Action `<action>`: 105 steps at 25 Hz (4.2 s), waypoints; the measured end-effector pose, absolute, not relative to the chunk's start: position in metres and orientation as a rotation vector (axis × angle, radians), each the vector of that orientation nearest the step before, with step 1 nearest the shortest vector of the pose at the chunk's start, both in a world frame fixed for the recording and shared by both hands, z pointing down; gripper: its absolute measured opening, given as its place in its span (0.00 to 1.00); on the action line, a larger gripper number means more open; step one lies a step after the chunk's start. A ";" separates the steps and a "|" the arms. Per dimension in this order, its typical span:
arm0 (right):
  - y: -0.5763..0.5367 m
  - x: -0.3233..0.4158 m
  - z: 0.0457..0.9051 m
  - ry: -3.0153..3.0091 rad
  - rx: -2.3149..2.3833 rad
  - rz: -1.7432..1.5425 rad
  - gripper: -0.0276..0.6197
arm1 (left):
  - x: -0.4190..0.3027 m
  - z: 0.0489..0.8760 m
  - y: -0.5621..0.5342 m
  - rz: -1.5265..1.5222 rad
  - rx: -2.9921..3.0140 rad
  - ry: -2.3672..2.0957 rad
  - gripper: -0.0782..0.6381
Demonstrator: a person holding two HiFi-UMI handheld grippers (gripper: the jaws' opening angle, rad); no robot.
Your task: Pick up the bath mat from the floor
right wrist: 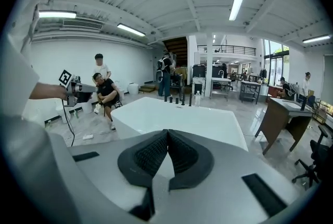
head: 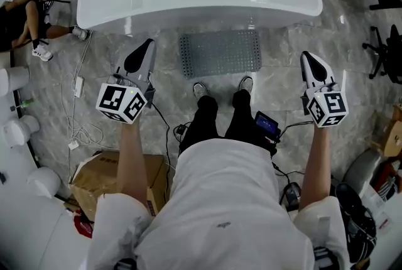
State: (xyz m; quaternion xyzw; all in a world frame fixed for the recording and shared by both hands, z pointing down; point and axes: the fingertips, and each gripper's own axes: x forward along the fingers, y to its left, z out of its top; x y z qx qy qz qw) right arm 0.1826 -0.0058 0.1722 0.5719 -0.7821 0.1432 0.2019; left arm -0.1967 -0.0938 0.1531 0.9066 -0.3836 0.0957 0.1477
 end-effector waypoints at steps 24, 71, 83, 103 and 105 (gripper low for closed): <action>0.009 0.229 0.414 -2.079 1.311 0.739 0.05 | -0.177 0.392 -0.047 0.474 2.257 -1.153 0.13; 0.000 0.297 0.907 -1.670 1.069 0.993 0.19 | -0.241 0.912 -0.016 0.714 1.793 -1.065 0.20; -0.014 0.318 1.029 -1.579 1.077 1.058 0.26 | -0.254 1.012 -0.036 0.789 1.778 -1.089 0.30; -0.024 0.342 1.139 -1.471 1.238 1.177 0.35 | -0.284 1.127 -0.051 0.746 1.667 -1.159 0.49; -0.026 0.343 1.140 -1.472 1.251 1.158 0.37 | -0.284 1.131 -0.054 0.748 1.660 -1.155 0.51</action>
